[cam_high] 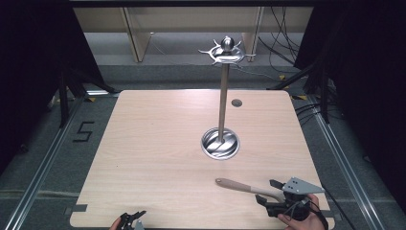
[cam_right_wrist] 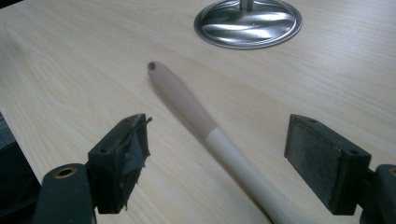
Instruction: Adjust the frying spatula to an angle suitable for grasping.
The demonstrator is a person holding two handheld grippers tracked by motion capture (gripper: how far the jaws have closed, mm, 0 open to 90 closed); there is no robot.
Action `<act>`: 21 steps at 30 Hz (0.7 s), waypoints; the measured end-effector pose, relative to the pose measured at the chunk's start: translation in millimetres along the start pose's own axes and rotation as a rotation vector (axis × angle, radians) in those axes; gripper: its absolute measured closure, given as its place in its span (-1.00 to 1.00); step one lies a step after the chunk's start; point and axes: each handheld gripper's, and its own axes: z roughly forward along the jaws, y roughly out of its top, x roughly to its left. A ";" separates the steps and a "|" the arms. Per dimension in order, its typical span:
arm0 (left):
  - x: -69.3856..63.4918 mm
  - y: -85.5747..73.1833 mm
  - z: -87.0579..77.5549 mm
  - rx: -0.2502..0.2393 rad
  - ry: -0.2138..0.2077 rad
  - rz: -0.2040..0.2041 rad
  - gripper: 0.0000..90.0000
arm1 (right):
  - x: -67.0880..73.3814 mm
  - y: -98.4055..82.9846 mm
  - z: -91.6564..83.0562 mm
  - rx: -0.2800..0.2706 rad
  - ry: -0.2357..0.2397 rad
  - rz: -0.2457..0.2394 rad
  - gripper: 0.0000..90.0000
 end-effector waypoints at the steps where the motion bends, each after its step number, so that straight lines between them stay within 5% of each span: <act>1: -0.3 0.1 -0.1 -0.008 0.013 -0.001 -0.60 | -0.3 0.3 -0.1 -0.001 -0.001 -0.002 -0.50; 5: -0.9 0.0 1.9 -0.009 0.008 -0.004 -0.60 | -4.4 2.0 0.9 -0.016 -0.008 -0.033 -0.50; 7: -0.4 0.1 1.2 -0.004 0.001 -0.002 -0.60 | -2.9 2.6 -0.4 0.012 0.004 -0.004 -0.51; 8: 0.1 0.3 -0.4 0.001 -0.004 0.001 -0.60 | -6.4 3.1 1.2 -0.006 0.001 -0.039 -0.51; 14: -0.3 0.5 0.2 -0.001 -0.001 0.004 -0.61 | -5.3 8.5 0.7 0.014 0.024 -0.008 -0.57; 21: 0.2 1.7 -1.4 -0.011 0.012 0.006 -0.61 | -9.6 20.7 2.4 0.027 0.015 -0.064 -0.62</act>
